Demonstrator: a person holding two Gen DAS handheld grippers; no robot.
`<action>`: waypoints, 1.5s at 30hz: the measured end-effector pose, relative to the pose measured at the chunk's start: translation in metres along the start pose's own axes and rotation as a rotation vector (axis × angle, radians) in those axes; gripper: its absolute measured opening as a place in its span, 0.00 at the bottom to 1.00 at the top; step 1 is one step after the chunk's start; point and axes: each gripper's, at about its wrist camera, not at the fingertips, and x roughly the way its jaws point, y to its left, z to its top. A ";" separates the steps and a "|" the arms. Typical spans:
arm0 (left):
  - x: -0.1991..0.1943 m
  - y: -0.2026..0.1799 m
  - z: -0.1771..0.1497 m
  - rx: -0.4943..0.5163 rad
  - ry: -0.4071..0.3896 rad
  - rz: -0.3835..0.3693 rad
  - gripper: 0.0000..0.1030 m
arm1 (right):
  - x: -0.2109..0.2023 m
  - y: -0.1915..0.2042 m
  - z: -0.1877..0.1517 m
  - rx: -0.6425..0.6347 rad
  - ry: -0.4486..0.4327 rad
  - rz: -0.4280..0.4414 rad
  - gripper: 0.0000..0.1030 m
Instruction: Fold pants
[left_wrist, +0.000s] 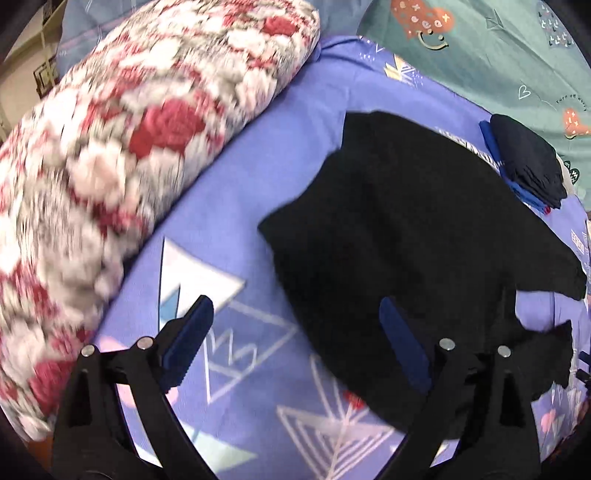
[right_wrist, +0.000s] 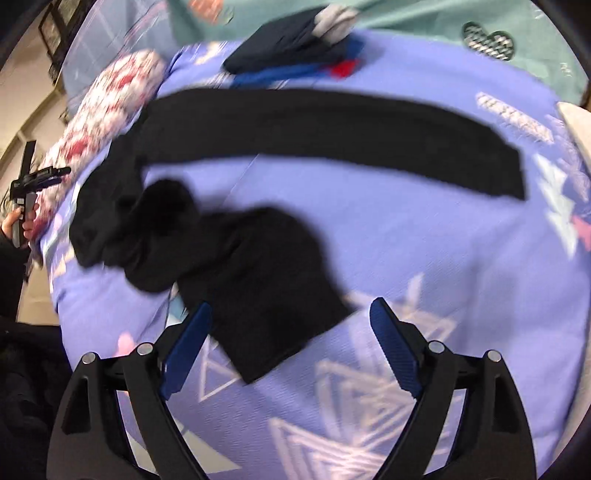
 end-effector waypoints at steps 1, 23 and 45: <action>-0.004 0.005 -0.005 -0.010 0.002 -0.003 0.88 | 0.007 0.006 -0.002 -0.012 0.013 -0.018 0.85; -0.110 0.032 -0.014 -0.022 -0.055 -0.032 0.90 | -0.165 -0.012 -0.005 -0.157 -0.661 -0.454 0.09; 0.076 -0.013 0.002 -0.192 0.153 -0.177 0.90 | -0.094 -0.083 -0.096 0.446 -0.386 -0.139 0.72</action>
